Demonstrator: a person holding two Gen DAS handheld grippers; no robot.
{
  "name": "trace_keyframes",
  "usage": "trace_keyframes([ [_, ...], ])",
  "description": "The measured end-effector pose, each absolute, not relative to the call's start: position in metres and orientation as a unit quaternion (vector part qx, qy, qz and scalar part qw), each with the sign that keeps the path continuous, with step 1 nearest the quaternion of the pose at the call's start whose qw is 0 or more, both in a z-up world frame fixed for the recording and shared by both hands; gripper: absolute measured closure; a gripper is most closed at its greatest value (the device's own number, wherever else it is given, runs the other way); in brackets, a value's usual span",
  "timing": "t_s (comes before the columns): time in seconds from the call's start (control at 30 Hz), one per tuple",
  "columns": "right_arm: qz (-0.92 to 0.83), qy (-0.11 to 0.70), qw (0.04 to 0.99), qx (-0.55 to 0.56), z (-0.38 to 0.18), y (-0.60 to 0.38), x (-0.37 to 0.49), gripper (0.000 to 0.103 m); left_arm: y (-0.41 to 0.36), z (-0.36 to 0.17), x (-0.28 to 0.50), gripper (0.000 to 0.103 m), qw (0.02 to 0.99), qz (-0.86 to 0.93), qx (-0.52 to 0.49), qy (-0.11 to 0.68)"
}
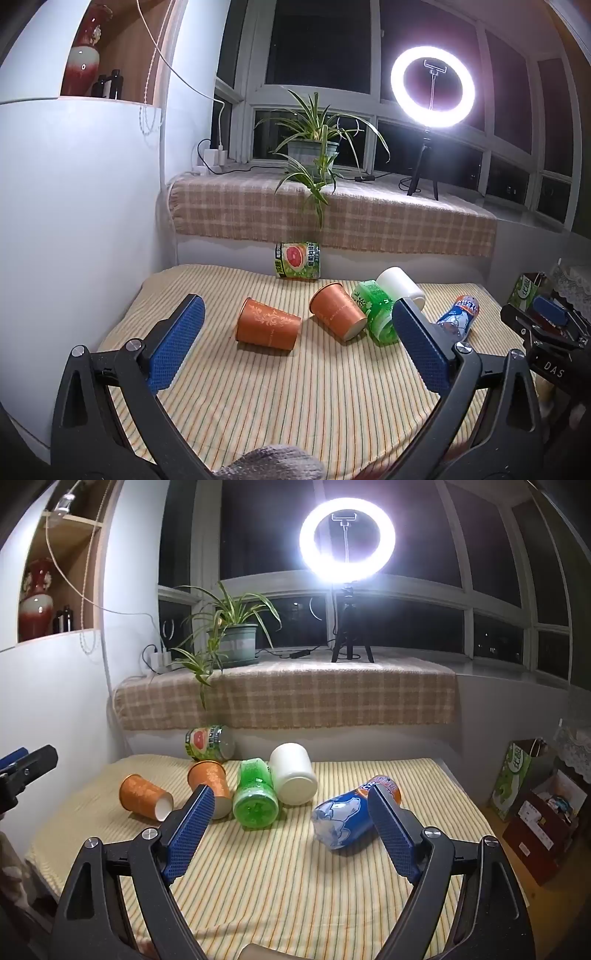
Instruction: Flip cup upright
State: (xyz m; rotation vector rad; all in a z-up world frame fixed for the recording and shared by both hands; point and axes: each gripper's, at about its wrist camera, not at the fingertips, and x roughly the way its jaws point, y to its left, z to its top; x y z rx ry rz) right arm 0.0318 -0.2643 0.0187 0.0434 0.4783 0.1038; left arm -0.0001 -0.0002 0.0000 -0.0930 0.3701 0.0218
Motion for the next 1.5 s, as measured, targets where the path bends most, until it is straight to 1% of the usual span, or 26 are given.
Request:
trace_keyframes([
  [1.5, 0.059, 0.254, 0.965, 0.031, 0.014, -0.26, 0.042, 0.018, -0.001, -0.001, 0.001, 0.0, 0.983, 0.013, -0.041, 0.181],
])
